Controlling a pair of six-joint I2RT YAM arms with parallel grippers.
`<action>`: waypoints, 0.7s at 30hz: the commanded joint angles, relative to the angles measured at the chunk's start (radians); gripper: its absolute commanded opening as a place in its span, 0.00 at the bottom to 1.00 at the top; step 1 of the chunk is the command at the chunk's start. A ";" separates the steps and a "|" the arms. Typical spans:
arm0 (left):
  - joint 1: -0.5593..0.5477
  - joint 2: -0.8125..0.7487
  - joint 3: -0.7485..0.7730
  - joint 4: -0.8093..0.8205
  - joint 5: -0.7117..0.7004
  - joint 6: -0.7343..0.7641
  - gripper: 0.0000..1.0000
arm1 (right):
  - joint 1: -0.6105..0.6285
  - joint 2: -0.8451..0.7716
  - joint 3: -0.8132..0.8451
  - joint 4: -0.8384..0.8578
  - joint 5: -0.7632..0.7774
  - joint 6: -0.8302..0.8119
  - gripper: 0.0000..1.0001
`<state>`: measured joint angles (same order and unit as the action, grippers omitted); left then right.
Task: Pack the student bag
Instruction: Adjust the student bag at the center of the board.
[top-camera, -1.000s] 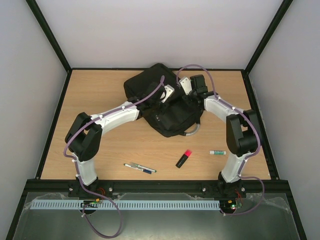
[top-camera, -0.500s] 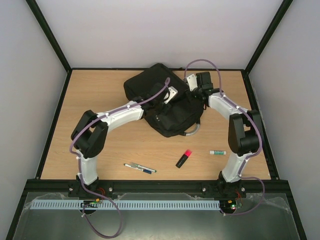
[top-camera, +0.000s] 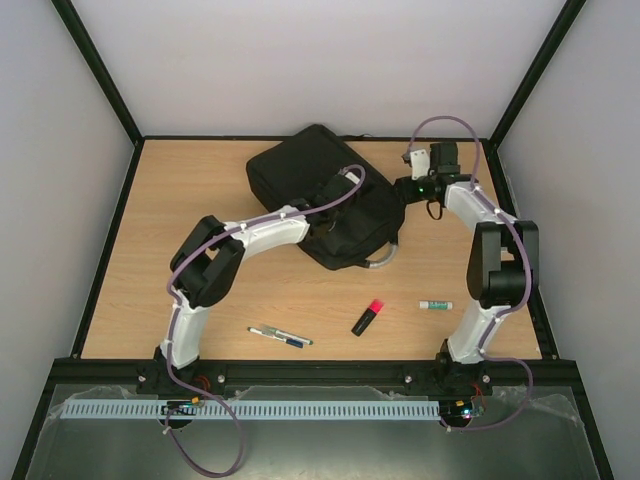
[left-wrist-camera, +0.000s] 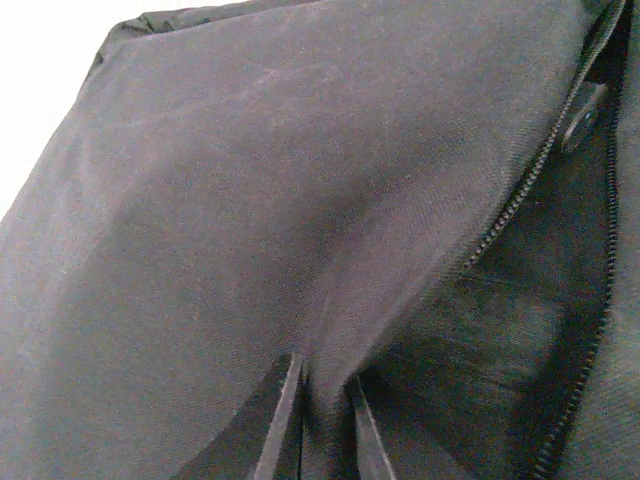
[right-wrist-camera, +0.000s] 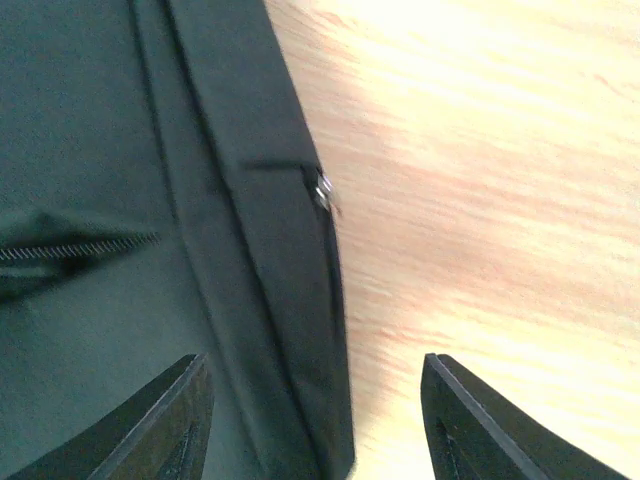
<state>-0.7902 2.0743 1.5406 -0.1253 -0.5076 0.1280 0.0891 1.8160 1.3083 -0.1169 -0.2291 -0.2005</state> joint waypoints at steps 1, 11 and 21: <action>0.017 0.043 0.062 0.018 -0.105 0.024 0.07 | -0.037 0.036 0.048 -0.176 -0.093 -0.007 0.57; 0.013 -0.077 -0.065 0.094 -0.027 0.033 0.02 | -0.043 0.031 -0.019 -0.309 -0.246 -0.014 0.15; 0.013 -0.153 -0.106 0.085 0.045 0.051 0.02 | -0.039 -0.295 -0.260 -0.437 -0.366 -0.085 0.06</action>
<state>-0.7841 1.9968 1.4502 -0.0898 -0.4889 0.1787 0.0387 1.6196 1.1114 -0.3878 -0.4911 -0.2386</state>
